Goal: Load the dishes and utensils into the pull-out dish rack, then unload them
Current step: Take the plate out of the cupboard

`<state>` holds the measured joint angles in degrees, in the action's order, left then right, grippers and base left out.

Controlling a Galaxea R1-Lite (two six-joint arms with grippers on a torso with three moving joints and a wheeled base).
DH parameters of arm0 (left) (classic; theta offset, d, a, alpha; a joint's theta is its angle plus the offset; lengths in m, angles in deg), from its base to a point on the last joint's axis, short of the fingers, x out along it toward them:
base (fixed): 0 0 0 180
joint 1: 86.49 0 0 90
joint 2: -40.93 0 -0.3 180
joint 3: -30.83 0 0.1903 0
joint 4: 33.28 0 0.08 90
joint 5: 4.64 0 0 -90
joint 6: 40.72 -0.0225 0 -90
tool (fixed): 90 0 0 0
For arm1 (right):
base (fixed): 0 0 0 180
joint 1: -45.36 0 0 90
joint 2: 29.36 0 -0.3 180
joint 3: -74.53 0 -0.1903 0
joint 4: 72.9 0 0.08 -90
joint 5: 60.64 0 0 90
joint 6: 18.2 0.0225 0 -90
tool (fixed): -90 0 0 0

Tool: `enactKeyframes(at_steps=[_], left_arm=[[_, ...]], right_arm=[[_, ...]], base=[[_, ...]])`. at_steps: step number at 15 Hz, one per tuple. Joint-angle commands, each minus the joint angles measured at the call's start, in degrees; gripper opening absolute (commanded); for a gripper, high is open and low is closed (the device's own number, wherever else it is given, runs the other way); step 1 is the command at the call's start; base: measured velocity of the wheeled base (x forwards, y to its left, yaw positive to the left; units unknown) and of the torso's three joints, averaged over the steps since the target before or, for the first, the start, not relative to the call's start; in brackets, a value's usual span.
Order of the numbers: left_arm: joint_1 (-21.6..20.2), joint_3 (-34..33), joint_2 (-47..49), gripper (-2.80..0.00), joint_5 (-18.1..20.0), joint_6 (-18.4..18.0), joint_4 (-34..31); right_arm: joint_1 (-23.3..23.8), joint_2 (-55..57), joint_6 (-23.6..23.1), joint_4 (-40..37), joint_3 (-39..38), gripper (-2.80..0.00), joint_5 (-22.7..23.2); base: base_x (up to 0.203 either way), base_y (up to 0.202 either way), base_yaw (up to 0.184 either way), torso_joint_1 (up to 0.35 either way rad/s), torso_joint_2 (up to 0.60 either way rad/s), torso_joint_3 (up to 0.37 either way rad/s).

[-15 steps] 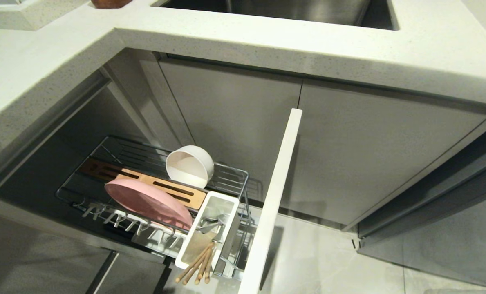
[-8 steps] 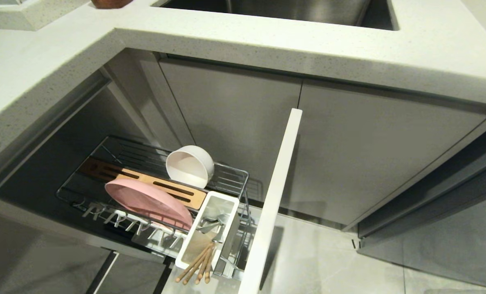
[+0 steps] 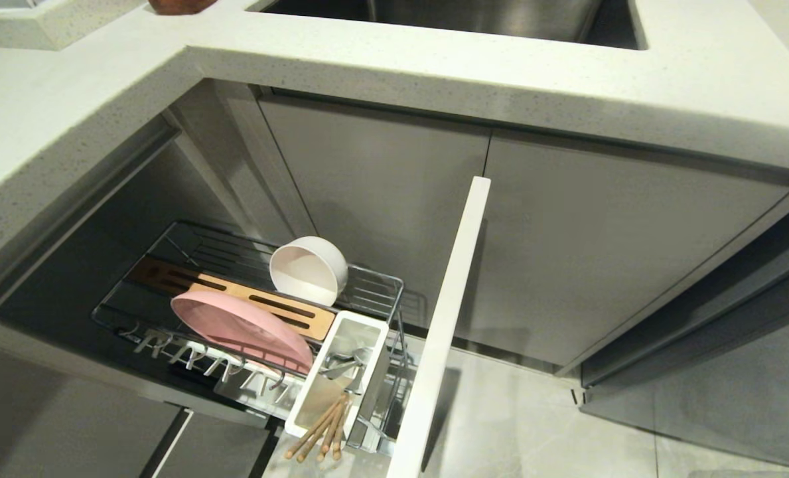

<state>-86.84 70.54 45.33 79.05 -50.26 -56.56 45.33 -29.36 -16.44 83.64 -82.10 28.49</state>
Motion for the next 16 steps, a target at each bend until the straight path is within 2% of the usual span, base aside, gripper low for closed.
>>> enactKeyframes(at_steps=[1,2,4,6,8,9,11,12,16], left_arm=[[-0.08,-2.17,-4.57,-2.80,-0.62,2.52,-1.42],[-0.09,-3.35,-4.50,-2.80,-1.26,4.02,-1.65],[-0.09,-8.63,-4.49,-2.80,-2.22,4.59,-0.02],[-0.06,-14.41,-4.49,-2.80,-2.45,4.57,5.99],[-0.08,-15.60,-4.49,-2.80,0.10,4.95,8.28],[-0.07,-16.28,-4.49,-2.80,2.60,5.85,6.72],[-0.08,-16.36,-4.49,-2.80,5.08,8.14,1.83],[-0.08,-16.31,-4.49,-2.80,5.50,8.20,-0.91],[-0.09,-16.43,-4.49,-2.80,5.52,8.84,-0.17]], right_arm=[[-0.03,0.00,0.04,0.01,-0.13,-2.80,0.00],[-0.03,0.00,0.00,0.01,-0.14,-2.80,0.00],[-0.06,0.00,0.00,0.01,-0.17,-2.80,0.00],[-0.04,0.00,0.00,0.01,-0.11,-2.80,0.00],[-0.01,0.00,0.00,0.01,-0.15,-2.80,0.00],[-0.05,0.00,0.00,0.01,-0.16,-2.80,0.00],[-0.02,0.03,0.00,0.01,-0.17,-2.80,0.00],[0.02,0.00,0.07,0.01,-0.17,-2.80,0.00],[-0.02,0.00,0.00,0.01,-0.17,-2.80,0.00]], base=[[0.000,0.000,0.000,0.000,0.00,0.000],[0.000,0.000,0.000,0.000,0.00,0.000],[0.000,0.000,0.000,0.000,0.00,0.000],[0.000,0.000,0.000,0.000,0.00,0.000],[0.000,0.000,0.000,0.000,0.00,0.000],[0.000,0.000,0.000,0.000,0.00,0.000],[0.000,0.000,0.000,0.000,0.00,0.000],[0.000,0.000,0.000,0.000,0.00,0.000],[0.000,0.000,0.000,0.000,0.00,0.000]])
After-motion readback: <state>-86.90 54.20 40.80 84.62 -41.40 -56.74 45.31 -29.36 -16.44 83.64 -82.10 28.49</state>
